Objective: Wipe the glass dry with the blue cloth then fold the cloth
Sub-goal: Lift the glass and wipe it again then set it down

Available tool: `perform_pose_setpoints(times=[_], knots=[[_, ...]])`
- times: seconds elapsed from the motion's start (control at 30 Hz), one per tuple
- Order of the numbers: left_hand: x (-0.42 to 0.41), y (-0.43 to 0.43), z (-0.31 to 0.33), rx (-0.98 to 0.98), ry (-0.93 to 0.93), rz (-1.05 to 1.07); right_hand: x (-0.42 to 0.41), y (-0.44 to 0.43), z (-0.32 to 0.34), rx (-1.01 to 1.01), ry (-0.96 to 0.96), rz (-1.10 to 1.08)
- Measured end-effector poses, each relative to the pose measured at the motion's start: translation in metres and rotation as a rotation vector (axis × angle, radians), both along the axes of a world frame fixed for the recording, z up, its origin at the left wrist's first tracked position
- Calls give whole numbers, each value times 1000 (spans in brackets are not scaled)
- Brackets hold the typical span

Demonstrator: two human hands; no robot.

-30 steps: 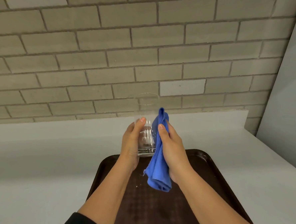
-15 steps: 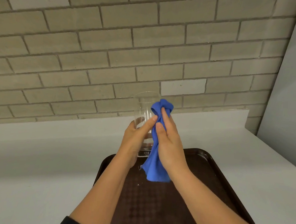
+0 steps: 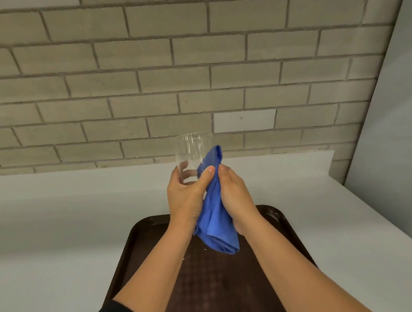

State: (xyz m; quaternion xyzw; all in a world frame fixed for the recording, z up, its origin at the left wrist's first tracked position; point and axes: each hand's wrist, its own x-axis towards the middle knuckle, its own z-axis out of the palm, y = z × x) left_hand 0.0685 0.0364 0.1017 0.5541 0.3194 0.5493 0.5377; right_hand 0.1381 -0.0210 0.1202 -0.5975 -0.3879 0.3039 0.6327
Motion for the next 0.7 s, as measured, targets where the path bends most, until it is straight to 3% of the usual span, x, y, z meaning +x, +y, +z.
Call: perform_pose_setpoints(times=[0.1,0.17,0.27,0.33,0.53,0.7], knots=[[2,5,-5,42,32,81,15,-10,-15,-236,-61,68],[1,12,-6,46,41,96,25,-22,-31,-305,92,88],[-4,15,-18,47,49,26,44,-35,-41,-184,418,-48],[-8,13,-36,68,105,-4,60,-44,-38,-66,527,-100],[-19,11,-87,-25,222,-44,89,-74,-20,186,593,-99],[-20,9,-104,-37,228,-92,99,-84,-17,241,571,-156]])
